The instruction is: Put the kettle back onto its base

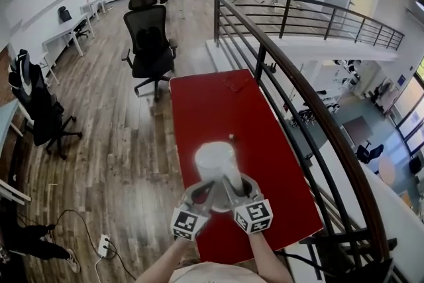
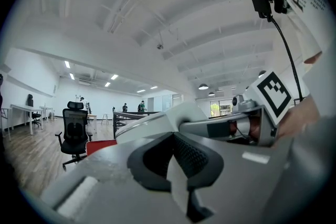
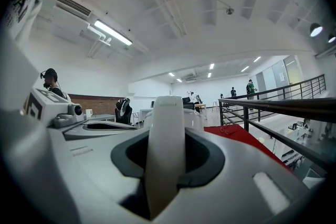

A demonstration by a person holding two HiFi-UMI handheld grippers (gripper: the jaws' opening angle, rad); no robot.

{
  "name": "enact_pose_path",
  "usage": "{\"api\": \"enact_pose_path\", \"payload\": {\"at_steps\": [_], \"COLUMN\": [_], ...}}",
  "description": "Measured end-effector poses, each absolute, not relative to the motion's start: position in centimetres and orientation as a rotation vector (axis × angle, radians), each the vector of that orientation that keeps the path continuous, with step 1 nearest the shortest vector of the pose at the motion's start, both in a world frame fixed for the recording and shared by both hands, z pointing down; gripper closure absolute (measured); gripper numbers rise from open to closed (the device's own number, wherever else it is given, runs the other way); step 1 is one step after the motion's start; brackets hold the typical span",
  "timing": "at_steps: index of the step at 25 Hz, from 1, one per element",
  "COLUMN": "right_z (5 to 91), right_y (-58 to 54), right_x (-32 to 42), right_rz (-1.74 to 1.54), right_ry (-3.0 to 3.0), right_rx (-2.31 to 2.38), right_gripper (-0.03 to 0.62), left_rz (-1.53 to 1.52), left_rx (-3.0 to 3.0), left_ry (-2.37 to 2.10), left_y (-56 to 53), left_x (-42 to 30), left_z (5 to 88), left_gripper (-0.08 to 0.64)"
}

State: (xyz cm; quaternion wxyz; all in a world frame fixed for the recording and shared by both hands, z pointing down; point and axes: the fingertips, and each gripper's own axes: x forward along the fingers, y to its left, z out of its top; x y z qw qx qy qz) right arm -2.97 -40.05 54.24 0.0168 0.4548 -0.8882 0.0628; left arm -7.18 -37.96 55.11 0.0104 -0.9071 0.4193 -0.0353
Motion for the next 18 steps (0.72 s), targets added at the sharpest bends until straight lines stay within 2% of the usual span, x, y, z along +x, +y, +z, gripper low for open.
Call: {"api": "enact_pose_path", "payload": {"at_steps": [18], "right_z": [58.9], "right_y": [-41.7], "right_x": [-5.6], "right_rz": [0.235], "right_ry": [-2.790], "right_rx": [1.337], "right_gripper": [0.471], "left_rz": [-0.182], "left_rx": [-2.865], "left_ry": [1.373], "left_y": [-40.1], "left_x": [-10.4], "left_z": [58.5], "left_gripper": [0.555]}}
